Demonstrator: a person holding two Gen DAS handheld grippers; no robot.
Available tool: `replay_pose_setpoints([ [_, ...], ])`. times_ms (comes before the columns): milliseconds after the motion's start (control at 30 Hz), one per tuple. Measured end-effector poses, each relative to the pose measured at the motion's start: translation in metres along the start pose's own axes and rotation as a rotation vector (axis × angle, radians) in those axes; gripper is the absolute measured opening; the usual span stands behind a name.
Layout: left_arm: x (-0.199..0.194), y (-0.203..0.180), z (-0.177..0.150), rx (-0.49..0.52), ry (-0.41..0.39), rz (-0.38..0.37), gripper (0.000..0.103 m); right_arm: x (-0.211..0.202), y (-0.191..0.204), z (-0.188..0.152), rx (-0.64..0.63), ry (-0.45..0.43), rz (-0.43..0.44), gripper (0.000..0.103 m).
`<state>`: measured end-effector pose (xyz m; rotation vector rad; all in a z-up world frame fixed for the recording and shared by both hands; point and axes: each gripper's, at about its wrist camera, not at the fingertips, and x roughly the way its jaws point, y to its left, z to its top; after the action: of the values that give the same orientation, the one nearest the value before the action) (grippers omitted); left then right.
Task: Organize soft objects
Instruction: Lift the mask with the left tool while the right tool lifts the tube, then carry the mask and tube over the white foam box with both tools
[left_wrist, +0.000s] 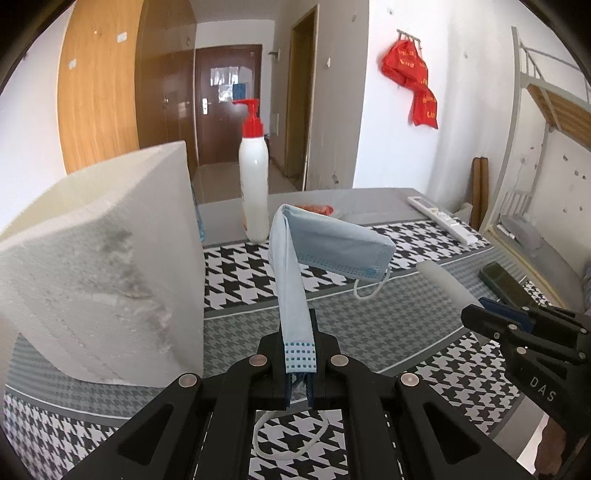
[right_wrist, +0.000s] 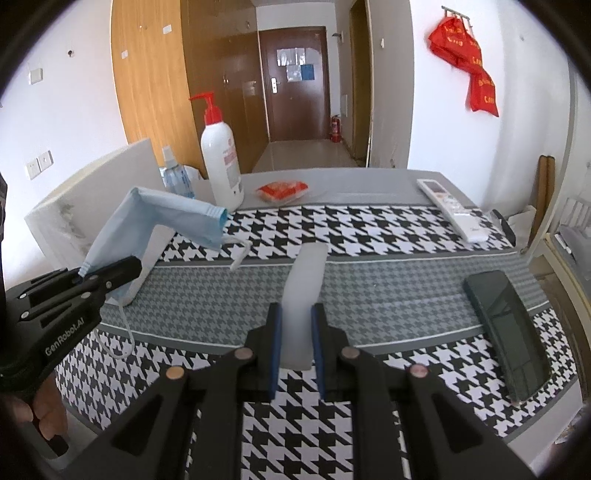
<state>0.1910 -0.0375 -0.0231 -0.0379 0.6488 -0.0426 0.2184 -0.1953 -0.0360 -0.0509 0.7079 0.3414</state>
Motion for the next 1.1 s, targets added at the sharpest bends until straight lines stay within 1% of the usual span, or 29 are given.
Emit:
replay_pose_setpoints([
  [733, -0.052, 0.010, 0.027, 0.023, -0.135, 0.003, 0.005, -0.039, 0.014, 0.028, -0.029, -0.136, 0.025, 0.019],
  [1100, -0.068, 0.021, 0.037, 0.019, -0.187, 0.011, 0.005, -0.050, 0.027, 0.042, -0.058, -0.188, 0.049, 0.019],
])
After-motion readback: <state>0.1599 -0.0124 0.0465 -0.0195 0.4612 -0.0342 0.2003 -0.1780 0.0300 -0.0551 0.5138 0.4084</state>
